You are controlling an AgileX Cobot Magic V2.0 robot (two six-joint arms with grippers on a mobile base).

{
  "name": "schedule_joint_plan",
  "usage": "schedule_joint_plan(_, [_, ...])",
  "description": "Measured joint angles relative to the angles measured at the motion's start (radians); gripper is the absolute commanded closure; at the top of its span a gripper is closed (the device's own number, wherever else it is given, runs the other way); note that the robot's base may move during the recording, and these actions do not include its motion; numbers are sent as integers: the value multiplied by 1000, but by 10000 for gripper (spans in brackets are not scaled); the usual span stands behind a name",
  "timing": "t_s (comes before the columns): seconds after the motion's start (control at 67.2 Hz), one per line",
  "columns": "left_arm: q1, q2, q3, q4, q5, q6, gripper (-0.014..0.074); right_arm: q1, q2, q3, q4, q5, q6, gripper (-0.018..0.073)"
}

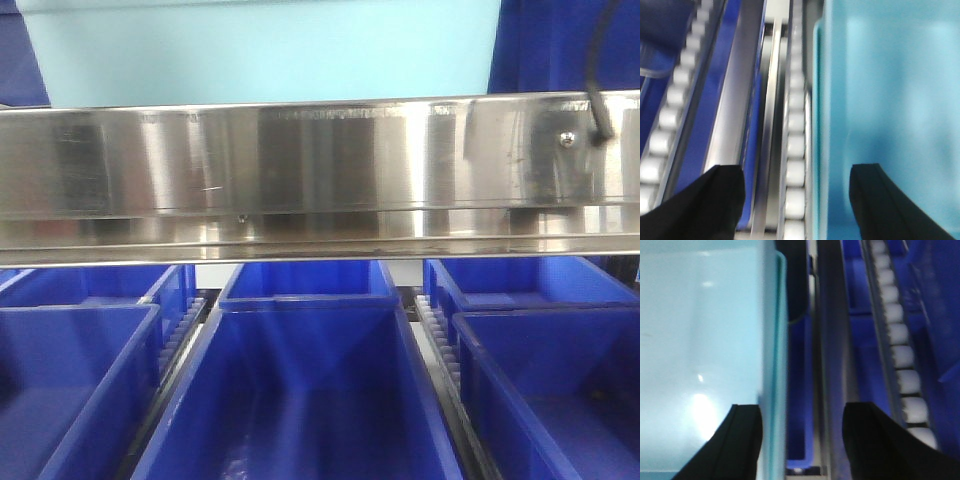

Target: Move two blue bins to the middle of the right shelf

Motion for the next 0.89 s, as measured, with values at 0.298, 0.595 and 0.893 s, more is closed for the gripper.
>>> schedule_joint_plan(0.298, [0, 49, -18, -8, 55, 28, 239, 0, 11, -16, 55, 20, -35, 293])
schedule_joint_plan(0.595, [0, 61, -16, -15, 58, 32, 239, 0, 11, 8, 128, 22, -53, 293])
schedule_joint_plan(0.893, [0, 62, 27, -31, 58, 32, 239, 0, 16, 100, 129, 26, -56, 354])
